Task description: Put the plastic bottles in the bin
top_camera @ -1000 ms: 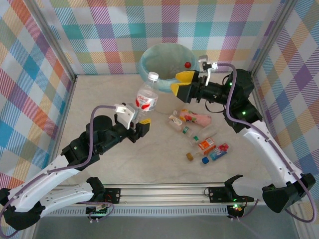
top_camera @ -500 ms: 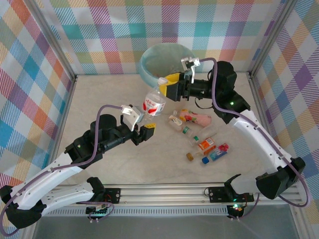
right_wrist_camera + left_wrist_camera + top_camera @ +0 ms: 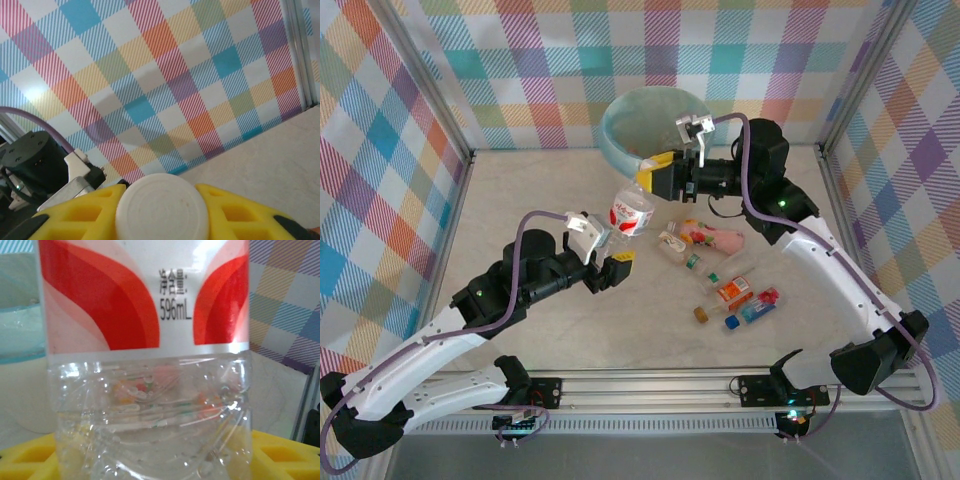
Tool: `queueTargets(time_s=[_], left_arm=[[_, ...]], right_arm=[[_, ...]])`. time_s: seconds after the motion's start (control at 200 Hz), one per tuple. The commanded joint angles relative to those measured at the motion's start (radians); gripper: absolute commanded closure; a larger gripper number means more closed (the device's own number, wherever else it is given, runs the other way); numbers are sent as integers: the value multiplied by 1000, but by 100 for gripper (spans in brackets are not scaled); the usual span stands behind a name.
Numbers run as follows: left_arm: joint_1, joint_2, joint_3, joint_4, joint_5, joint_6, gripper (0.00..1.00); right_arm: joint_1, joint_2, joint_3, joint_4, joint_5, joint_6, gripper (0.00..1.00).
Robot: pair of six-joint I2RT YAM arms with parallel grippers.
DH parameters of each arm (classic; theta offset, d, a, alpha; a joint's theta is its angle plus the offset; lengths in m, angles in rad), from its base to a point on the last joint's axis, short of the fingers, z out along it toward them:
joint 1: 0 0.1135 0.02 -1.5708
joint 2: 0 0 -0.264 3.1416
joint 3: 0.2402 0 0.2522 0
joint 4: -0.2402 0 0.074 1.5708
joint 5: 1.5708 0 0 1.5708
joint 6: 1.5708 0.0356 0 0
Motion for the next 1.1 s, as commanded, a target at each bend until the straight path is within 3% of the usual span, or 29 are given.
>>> queueTargets(time_s=[0.0,0.275,0.385,0.55,0.84,1.095], left_arm=[[-6,-49,23,4,-27,13,31],[-6,-105,16,3,-40,14,8],[-6,-132,12,-21,-66,7,7],[-6,-189,-3,-41,-105,-18,7],[-6,-255,-17,-71,-173,-52,7],[-7,-247,-18,-99,-193,-75,7]], right_arm=[[6,-10,37,-29,-8,-36,77],[6,-22,70,-49,60,-72,73],[6,-20,141,-137,148,-174,72],[6,6,265,-187,383,-318,70],[4,157,355,53,824,-589,73],[-2,419,554,-48,952,-749,72]])
